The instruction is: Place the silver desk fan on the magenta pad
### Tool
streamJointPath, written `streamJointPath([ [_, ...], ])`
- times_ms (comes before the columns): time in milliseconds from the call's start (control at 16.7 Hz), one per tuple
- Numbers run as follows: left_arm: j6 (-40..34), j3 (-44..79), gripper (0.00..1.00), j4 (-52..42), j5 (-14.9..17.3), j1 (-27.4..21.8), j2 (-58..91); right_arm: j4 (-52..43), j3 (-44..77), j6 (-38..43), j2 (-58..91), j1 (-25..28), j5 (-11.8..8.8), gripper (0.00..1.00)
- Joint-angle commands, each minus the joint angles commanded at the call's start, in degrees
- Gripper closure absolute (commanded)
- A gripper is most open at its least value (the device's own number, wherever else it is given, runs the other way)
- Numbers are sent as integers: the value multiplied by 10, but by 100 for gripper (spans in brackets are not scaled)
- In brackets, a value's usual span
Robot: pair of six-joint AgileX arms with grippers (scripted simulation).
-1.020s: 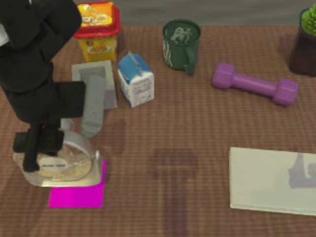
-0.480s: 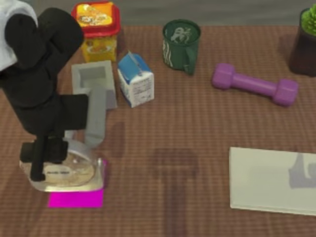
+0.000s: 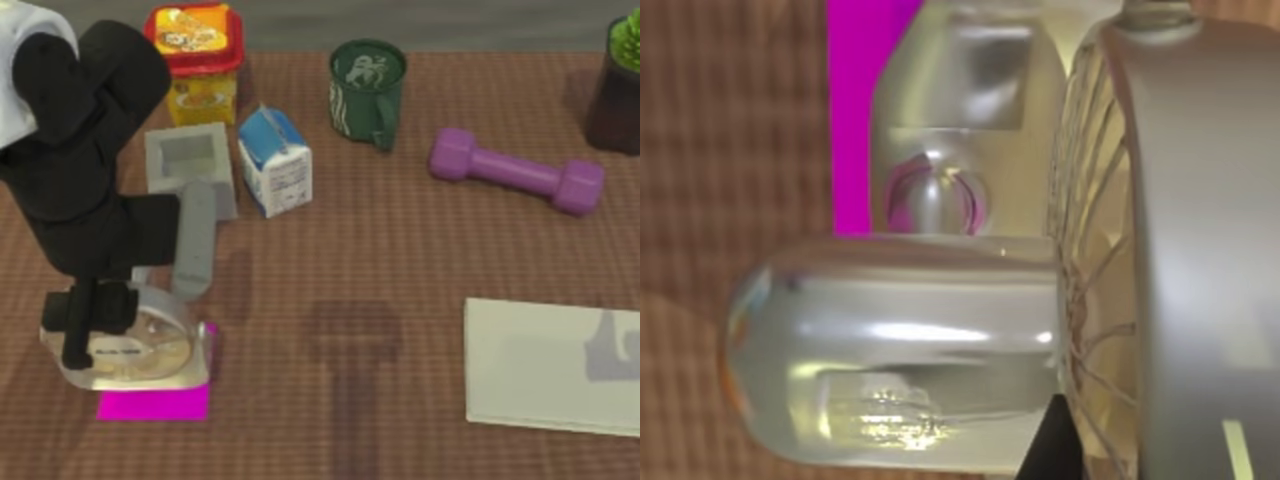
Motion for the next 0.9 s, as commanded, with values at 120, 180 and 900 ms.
streamJointPath([
  [120, 0, 0, 55, 0, 0, 0, 0, 0, 0, 0, 0, 0, 0, 0],
  [180, 0, 0, 47, 0, 0, 0, 0, 0, 0, 0, 0, 0, 0, 0],
  [900, 0, 0, 0, 0, 0, 0, 0, 0, 0, 0, 0, 0, 0, 0],
])
